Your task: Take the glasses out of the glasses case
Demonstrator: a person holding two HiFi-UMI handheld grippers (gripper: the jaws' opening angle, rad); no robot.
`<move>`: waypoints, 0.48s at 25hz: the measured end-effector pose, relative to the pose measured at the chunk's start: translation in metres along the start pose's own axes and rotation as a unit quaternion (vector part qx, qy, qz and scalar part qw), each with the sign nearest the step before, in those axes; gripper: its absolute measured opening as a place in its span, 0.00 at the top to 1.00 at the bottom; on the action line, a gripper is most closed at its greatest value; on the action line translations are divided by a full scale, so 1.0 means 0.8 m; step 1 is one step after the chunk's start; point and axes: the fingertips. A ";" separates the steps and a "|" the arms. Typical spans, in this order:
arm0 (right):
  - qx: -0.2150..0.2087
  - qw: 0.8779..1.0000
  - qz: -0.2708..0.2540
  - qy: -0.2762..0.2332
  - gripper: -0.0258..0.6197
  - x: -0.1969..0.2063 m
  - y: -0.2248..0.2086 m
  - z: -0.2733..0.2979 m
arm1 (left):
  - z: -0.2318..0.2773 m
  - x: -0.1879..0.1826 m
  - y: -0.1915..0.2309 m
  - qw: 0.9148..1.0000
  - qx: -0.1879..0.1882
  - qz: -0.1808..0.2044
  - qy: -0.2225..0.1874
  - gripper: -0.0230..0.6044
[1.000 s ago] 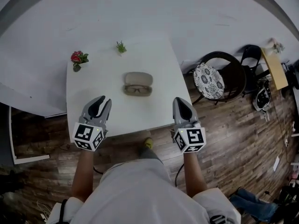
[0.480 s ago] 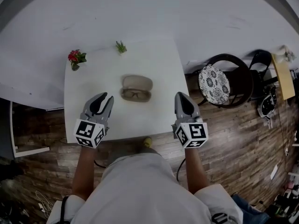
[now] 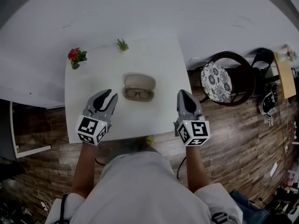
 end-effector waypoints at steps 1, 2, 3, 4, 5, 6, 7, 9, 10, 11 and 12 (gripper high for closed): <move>0.006 1.000 0.002 -0.002 0.96 0.000 0.001 0.001 | 0.002 0.001 0.001 1.000 0.007 0.002 0.001 0.78; 0.011 1.000 0.004 -0.004 0.96 0.000 0.001 0.001 | 0.004 0.002 0.002 1.000 0.014 0.004 0.002 0.78; 0.016 1.000 0.005 -0.005 0.96 0.001 0.001 0.002 | 0.006 0.004 0.004 1.000 0.021 0.006 0.003 0.78; 0.021 1.000 0.005 -0.005 0.96 0.002 0.001 0.004 | 0.010 0.005 0.005 1.000 0.028 0.010 0.003 0.78; 0.027 1.000 0.004 -0.005 0.96 0.002 -0.001 0.006 | 0.013 0.006 0.007 0.999 0.034 0.014 0.004 0.78; 0.034 0.999 0.004 -0.007 0.96 0.001 -0.003 0.008 | 0.017 0.007 0.008 0.999 0.040 0.018 0.005 0.78; 0.041 0.999 0.005 -0.009 0.96 0.000 -0.004 0.009 | 0.020 0.008 0.010 0.999 0.047 0.021 0.006 0.78; 0.052 0.999 0.008 -0.012 0.96 0.000 -0.003 0.009 | 0.024 0.011 0.011 0.998 0.060 0.027 0.008 0.78; 0.057 0.998 0.009 -0.011 0.96 0.000 -0.003 0.009 | 0.026 0.013 0.012 0.997 0.067 0.031 0.010 0.78; 0.061 0.998 0.009 -0.009 0.96 0.002 -0.002 0.008 | 0.029 0.015 0.012 0.997 0.073 0.034 0.013 0.78; 0.065 0.998 0.009 -0.007 0.96 0.003 -0.002 0.007 | 0.031 0.016 0.012 0.996 0.078 0.037 0.015 0.78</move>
Point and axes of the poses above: the fingertips, and each gripper's own axes: z forward along the fingers, y to its left, x out of its underside, and after that the axes turned 9 degrees about -x, right-handed
